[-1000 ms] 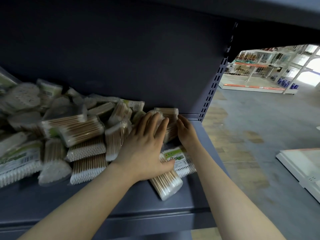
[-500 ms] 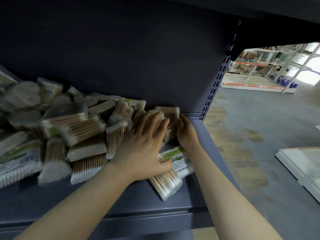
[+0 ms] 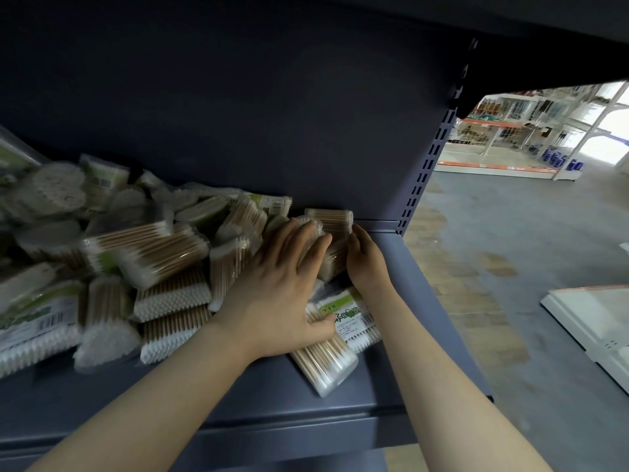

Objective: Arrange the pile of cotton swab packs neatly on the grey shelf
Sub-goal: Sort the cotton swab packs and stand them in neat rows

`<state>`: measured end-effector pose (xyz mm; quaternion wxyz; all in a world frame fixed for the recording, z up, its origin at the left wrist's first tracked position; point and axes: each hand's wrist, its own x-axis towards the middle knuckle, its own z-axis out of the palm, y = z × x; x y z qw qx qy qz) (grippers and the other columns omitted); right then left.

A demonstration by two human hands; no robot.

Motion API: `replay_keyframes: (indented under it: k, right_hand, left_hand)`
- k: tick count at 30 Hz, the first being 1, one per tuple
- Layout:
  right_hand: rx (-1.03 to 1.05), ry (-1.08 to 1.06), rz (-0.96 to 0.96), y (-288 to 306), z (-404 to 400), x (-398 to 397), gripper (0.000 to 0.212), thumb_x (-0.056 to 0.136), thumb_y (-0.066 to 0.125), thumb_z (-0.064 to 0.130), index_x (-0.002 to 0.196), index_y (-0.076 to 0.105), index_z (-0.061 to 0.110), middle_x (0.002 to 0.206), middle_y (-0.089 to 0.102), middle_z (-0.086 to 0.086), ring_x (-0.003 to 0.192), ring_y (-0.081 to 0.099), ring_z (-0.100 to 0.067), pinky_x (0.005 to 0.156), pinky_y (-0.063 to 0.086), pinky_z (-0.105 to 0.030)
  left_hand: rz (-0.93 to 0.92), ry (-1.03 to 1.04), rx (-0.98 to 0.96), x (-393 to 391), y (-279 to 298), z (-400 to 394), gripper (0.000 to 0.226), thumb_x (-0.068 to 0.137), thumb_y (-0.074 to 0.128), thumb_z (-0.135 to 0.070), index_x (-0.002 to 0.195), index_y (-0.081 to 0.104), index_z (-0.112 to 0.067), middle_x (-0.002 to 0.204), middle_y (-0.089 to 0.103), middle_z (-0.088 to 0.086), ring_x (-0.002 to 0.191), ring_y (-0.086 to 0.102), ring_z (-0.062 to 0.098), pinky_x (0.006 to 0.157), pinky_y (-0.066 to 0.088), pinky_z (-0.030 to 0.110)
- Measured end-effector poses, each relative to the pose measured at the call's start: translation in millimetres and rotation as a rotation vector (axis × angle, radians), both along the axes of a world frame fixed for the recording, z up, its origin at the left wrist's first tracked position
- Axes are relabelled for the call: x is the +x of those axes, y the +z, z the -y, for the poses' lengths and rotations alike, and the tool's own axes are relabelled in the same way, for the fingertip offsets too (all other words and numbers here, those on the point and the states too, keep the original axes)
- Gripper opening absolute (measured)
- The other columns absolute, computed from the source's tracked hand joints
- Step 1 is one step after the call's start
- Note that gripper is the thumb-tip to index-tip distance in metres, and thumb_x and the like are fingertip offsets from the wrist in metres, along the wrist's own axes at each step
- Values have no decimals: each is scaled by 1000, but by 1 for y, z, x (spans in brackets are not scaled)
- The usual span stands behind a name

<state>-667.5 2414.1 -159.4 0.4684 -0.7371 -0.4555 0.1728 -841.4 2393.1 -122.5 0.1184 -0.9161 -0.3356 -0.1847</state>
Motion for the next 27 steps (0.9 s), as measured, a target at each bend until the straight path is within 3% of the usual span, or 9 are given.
replay_keyframes:
  k: [27]
  right_hand:
    - [9,-9,-48,3,-3,-23,37,101,29,20,135,42,12,132,53,-9,121,48,-26,88,34,-23]
  left_hand:
    - [46,-66,-14,-22,-2,-8,92,63,42,-64,134,42,-4,140,41,16,131,28,31,105,22,42]
